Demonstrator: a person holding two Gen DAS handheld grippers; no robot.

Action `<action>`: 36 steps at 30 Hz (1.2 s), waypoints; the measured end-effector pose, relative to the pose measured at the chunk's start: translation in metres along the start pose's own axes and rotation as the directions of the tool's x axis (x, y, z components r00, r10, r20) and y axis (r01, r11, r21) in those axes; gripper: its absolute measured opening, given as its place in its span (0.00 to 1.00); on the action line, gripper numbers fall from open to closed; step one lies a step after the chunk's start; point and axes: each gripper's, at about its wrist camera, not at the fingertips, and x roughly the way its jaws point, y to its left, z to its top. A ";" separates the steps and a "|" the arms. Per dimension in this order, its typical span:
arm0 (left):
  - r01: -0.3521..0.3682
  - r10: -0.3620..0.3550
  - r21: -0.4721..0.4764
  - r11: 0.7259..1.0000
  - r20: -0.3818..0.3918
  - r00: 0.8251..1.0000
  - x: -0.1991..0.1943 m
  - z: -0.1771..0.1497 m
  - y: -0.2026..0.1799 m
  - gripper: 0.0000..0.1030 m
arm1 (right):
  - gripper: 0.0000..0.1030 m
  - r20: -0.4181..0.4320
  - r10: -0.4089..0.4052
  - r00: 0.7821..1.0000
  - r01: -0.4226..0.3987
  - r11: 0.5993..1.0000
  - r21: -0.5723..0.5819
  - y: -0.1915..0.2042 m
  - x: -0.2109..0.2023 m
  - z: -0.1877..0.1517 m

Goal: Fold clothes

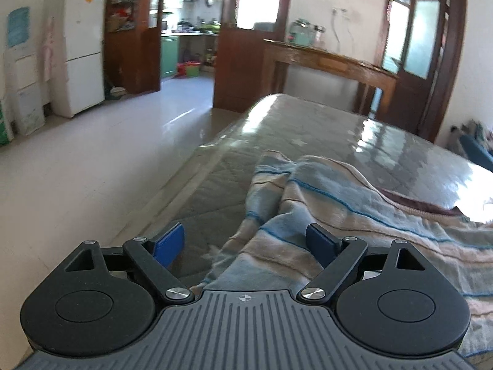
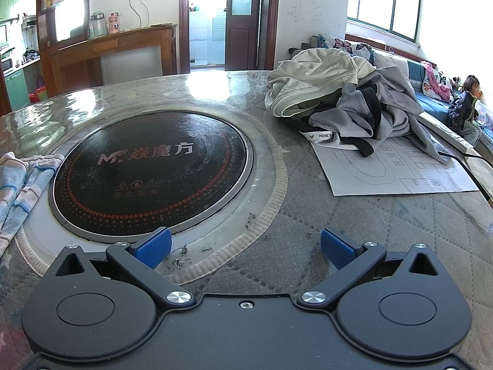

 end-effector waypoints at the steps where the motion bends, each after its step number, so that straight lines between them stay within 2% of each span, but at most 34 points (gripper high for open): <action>1: -0.018 0.018 -0.008 1.000 0.013 1.000 -0.004 -0.001 0.003 0.84 | 1.00 0.000 0.000 1.000 0.000 1.000 0.000 0.000 0.000 0.000; 6: -0.075 0.080 -0.068 0.995 0.069 0.994 -0.021 -0.003 0.021 0.84 | 1.00 0.000 0.000 1.000 0.000 1.000 0.000 0.003 0.000 0.000; 10: -0.090 0.099 -0.162 0.983 0.049 0.994 -0.021 -0.003 0.038 0.84 | 1.00 0.000 0.000 1.000 0.000 1.000 0.000 0.004 0.001 0.000; 17: -0.165 0.169 -0.202 0.965 0.002 0.986 -0.019 0.000 0.052 0.84 | 1.00 0.000 0.000 1.000 0.000 1.000 0.000 0.007 0.001 -0.001; 23: -0.219 0.212 -0.194 0.956 -0.054 0.976 -0.012 0.000 0.054 0.84 | 1.00 0.000 0.001 1.000 -0.001 1.000 0.000 0.010 0.001 -0.001; 28: -0.265 0.259 -0.149 0.953 -0.054 0.964 -0.013 0.000 0.046 0.87 | 1.00 0.000 0.001 1.000 -0.001 1.000 0.000 0.012 0.002 -0.001; 31: -0.288 0.283 -0.130 0.949 -0.055 0.957 -0.012 0.000 0.044 0.90 | 1.00 0.000 0.000 1.000 0.000 1.000 0.002 -0.005 -0.001 0.001; 36: -0.305 0.299 -0.128 0.944 -0.062 0.952 -0.010 0.001 0.044 0.93 | 1.00 0.000 0.000 1.000 0.000 1.000 0.002 -0.004 0.000 0.001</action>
